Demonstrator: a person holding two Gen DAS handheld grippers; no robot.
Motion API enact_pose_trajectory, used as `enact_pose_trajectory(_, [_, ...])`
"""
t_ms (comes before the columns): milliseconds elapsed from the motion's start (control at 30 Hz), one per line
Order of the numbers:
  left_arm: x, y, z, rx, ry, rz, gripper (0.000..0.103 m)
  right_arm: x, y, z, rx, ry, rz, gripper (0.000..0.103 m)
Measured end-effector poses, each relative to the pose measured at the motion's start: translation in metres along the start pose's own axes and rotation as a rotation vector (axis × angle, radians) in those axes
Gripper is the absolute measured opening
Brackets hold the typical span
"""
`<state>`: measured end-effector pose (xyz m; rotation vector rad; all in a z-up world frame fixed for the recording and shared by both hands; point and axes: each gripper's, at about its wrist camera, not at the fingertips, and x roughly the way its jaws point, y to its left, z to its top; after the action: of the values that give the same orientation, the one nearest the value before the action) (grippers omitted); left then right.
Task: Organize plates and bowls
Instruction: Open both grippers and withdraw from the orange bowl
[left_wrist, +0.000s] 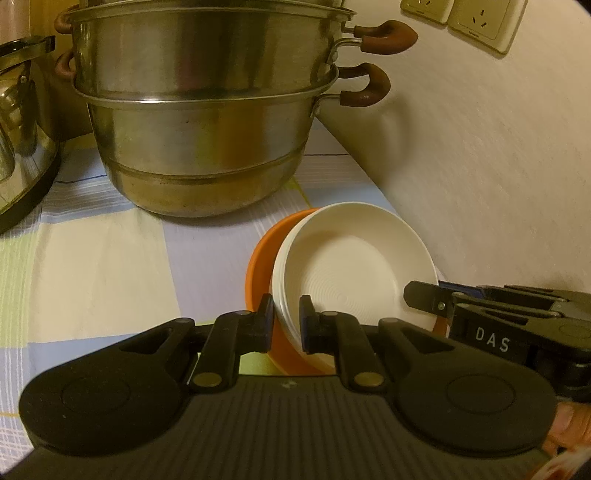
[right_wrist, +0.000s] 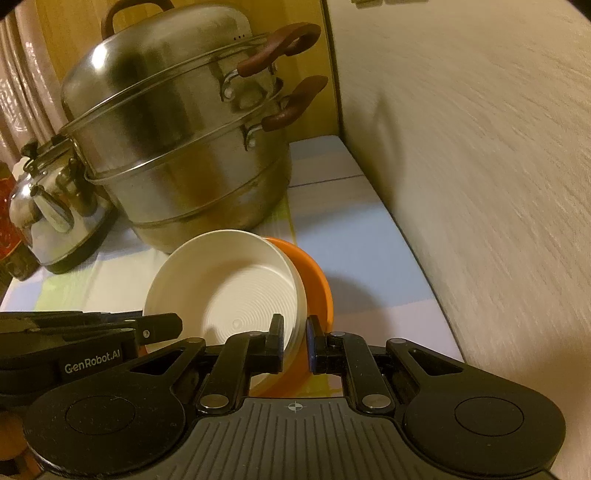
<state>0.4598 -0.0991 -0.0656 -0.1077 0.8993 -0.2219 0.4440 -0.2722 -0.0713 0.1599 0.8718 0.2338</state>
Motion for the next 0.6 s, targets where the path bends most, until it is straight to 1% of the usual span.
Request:
enact_pose_trajectory(67, [0.0, -0.001, 0.0, 0.006, -0.003, 0.004, 0.013, 0.001, -0.001, 0.0, -0.003, -0.002, 0.005, 0.012])
enact_pose_trajectory(167, [0.001, -0.002, -0.001, 0.011, -0.007, 0.005, 0.014, 0.0, -0.001, -0.001, -0.01, -0.008, 0.018, 0.015])
enact_pose_trajectory(367, [-0.001, -0.002, -0.002, 0.022, -0.019, -0.008, 0.026, -0.001, -0.001, 0.0, -0.007, -0.022, 0.042, 0.026])
enact_pose_trajectory(467, [-0.006, -0.003, -0.002, 0.028, -0.039, -0.011, 0.032, -0.006, -0.002, 0.0, 0.003, -0.048, 0.057, 0.034])
enact_pose_trajectory(600, [-0.011, 0.0, 0.001, 0.01, -0.057, -0.022, 0.034, -0.013, -0.004, 0.002, 0.02, -0.075, 0.056, 0.039])
